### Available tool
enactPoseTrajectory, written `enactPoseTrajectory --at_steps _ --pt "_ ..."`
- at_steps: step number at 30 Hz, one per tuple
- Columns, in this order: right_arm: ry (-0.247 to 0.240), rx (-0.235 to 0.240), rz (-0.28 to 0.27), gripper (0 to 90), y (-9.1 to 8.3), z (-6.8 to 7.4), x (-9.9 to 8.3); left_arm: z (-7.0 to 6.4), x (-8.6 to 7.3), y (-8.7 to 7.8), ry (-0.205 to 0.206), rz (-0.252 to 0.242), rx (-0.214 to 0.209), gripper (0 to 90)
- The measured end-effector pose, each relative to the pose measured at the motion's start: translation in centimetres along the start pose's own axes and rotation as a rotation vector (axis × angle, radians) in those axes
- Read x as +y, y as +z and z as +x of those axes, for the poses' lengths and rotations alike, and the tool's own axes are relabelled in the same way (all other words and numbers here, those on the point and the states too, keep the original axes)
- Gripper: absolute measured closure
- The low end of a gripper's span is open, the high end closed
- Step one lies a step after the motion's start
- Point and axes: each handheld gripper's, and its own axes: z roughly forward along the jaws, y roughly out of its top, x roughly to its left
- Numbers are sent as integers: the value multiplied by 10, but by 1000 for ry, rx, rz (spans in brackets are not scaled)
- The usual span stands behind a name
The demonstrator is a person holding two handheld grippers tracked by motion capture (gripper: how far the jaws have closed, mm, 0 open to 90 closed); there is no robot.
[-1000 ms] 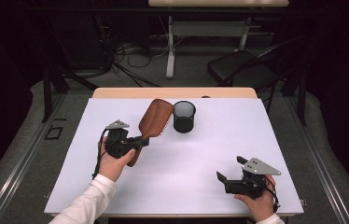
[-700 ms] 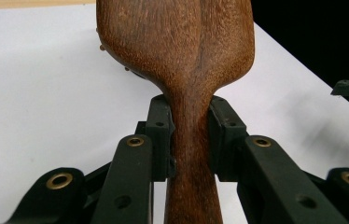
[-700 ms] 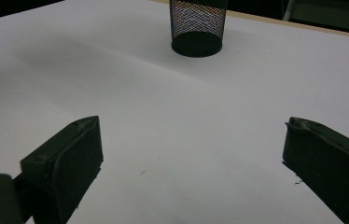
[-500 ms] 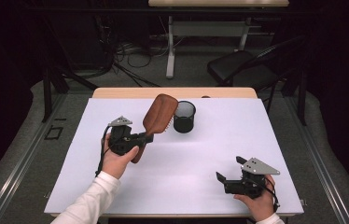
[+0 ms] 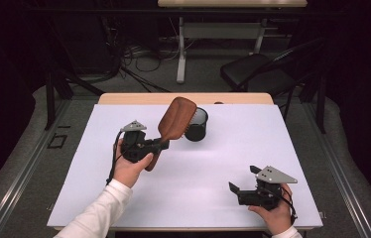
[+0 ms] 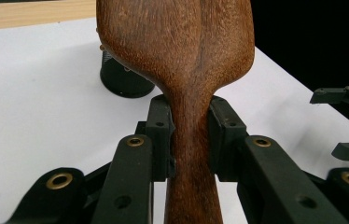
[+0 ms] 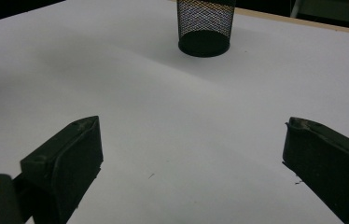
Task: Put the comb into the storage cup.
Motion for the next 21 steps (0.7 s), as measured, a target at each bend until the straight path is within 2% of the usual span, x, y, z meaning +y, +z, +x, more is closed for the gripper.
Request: enactPoseTrajectory --at_steps 6,9,13,21 --pt "-15 26 27 43 0 6 10 -4 3 3 10 -1 -11 729" --pt "6 54 25 43 1 6 16 -5 3 4 14 1 -16 729" --pt "21 83 53 43 3 1 25 -6 4 5 16 2 -19 729" --pt "60 108 73 43 5 -11 37 -7 6 6 13 -2 -22 729"
